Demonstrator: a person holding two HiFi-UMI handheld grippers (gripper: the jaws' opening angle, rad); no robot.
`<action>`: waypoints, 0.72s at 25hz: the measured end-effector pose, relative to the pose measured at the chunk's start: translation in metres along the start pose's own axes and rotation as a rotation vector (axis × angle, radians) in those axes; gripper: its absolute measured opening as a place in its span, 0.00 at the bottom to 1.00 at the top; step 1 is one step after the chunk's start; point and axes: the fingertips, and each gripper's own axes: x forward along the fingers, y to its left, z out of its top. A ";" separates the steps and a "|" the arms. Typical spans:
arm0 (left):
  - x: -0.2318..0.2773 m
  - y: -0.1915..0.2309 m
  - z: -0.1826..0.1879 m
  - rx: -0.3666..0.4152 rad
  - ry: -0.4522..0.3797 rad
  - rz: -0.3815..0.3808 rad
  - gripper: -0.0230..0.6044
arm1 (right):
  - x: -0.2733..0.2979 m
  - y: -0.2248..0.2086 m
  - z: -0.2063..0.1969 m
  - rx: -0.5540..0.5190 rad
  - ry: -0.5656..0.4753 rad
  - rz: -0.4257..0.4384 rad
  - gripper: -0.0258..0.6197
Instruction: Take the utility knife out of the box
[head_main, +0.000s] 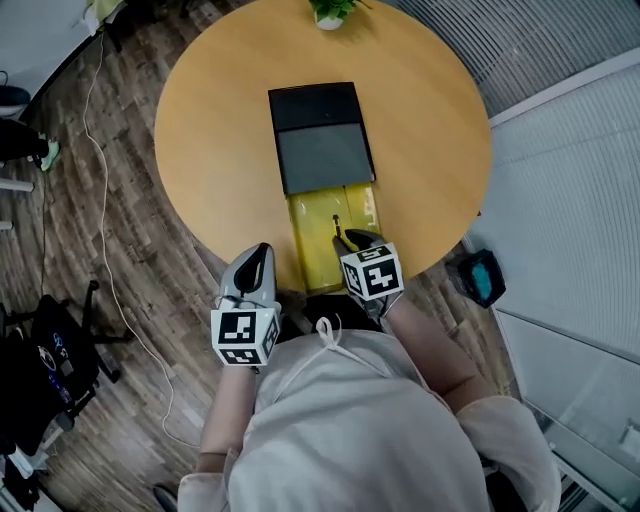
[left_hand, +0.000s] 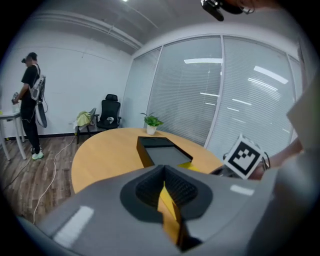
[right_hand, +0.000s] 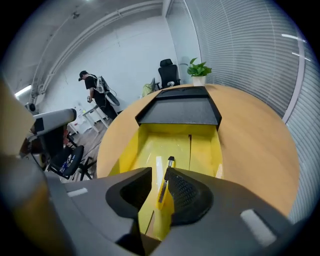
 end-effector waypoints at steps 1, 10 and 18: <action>0.004 0.001 -0.003 0.003 0.013 -0.020 0.05 | 0.005 -0.002 -0.002 0.007 0.019 -0.010 0.20; 0.041 0.031 -0.010 0.025 0.079 -0.105 0.05 | 0.042 -0.020 -0.013 0.069 0.151 -0.112 0.25; 0.055 0.044 -0.021 0.001 0.118 -0.143 0.05 | 0.054 -0.023 -0.009 -0.010 0.224 -0.199 0.17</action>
